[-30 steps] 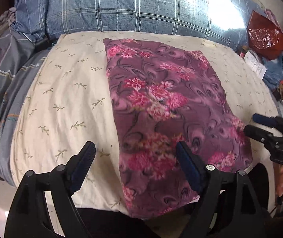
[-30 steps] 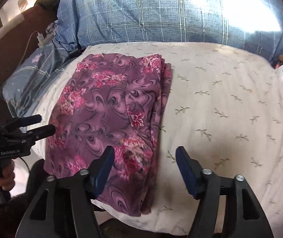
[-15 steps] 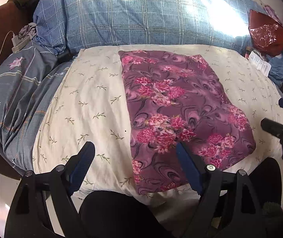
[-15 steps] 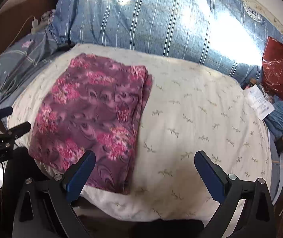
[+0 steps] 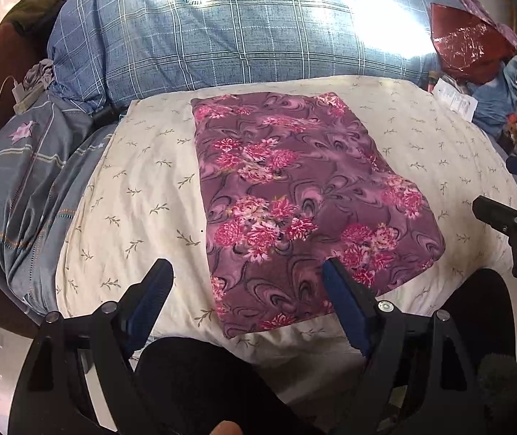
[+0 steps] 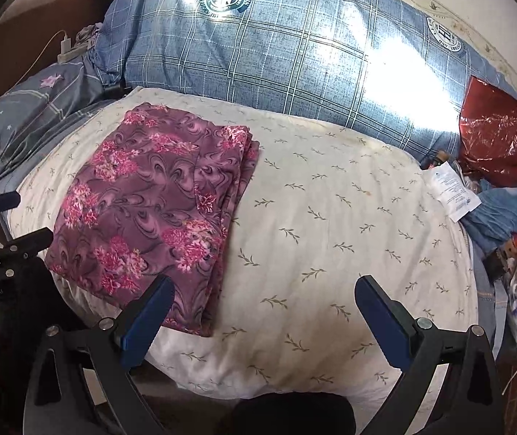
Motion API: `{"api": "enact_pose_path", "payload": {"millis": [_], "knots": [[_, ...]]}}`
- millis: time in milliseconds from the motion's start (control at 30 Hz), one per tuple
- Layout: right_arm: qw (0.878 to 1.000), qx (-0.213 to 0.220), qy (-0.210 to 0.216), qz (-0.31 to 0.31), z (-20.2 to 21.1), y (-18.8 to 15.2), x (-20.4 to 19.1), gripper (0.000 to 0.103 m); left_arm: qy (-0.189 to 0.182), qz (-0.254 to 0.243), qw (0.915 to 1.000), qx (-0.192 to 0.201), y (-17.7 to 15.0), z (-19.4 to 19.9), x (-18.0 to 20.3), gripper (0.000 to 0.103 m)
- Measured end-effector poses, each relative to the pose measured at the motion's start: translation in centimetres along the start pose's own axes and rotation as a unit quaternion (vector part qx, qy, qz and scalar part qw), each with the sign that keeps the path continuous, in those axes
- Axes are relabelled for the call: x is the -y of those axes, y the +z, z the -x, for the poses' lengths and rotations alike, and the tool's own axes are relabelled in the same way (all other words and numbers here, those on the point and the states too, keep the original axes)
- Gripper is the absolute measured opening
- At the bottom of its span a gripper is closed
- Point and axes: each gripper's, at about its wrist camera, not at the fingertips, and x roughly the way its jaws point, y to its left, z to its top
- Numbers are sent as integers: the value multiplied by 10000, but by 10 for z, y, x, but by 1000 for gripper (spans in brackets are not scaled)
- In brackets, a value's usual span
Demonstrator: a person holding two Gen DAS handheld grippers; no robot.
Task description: Fold small clothes
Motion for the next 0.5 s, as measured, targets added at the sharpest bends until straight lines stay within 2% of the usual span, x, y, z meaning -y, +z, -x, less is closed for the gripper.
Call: {"api": "enact_pose_path", "payload": {"millis": [500], "knots": [[9999, -44, 103, 20, 5, -4, -2, 101, -86, -188, 9998, -83, -8, 7, 8, 85]]}}
